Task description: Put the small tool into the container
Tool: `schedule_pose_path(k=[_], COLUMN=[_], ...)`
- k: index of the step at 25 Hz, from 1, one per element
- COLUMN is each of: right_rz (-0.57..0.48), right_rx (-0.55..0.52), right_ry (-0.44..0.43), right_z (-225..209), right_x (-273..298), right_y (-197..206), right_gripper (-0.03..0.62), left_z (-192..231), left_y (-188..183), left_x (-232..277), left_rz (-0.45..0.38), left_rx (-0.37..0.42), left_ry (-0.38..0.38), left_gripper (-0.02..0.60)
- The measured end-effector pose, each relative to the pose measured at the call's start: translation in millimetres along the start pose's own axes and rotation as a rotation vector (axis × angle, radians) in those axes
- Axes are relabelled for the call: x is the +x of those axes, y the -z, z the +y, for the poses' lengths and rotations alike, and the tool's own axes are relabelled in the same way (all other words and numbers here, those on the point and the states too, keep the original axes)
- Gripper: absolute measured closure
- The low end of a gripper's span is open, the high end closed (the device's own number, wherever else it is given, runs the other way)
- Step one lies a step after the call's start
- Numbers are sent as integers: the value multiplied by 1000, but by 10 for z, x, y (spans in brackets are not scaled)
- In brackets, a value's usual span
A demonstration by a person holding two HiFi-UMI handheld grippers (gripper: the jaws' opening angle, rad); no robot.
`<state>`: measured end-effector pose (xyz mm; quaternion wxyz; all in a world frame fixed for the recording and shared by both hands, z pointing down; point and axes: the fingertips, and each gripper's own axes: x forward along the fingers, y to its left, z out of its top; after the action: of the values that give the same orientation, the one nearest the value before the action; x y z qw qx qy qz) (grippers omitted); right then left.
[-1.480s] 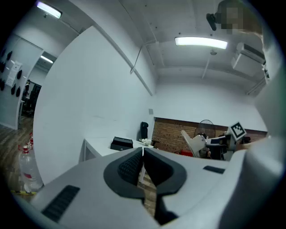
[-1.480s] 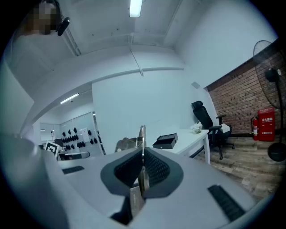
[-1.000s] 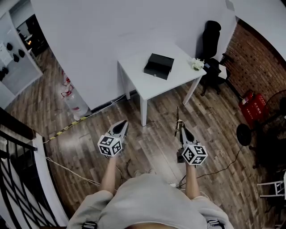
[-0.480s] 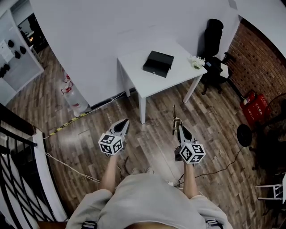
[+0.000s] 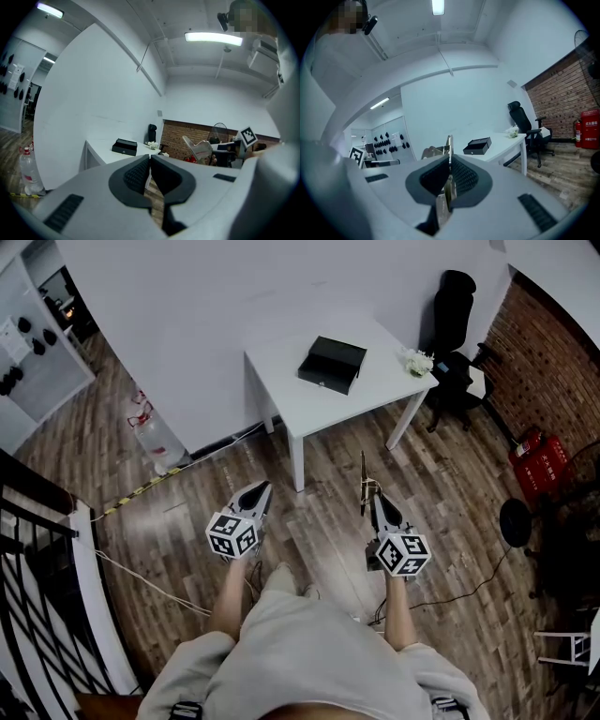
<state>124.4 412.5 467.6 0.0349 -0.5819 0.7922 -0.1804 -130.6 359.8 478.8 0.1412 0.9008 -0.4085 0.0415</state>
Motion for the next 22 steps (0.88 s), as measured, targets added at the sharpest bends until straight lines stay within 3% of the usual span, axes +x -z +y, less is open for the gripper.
schedule_pose_path(k=[12,22], right_rz=[-3,-7], right_rx=[-19,-50], right_ry=[-6,18], right_z=[-259,-527], right_x=[607,1533], right_y=[-126,-352], right_gripper=[586,586], left_z=[346,926], left_y=[-69,-288], left_x=[513,1449], left_rz=[-6,-1], left_rx=[-6,-12], left_ry=[0,54], left_gripper=[566,566])
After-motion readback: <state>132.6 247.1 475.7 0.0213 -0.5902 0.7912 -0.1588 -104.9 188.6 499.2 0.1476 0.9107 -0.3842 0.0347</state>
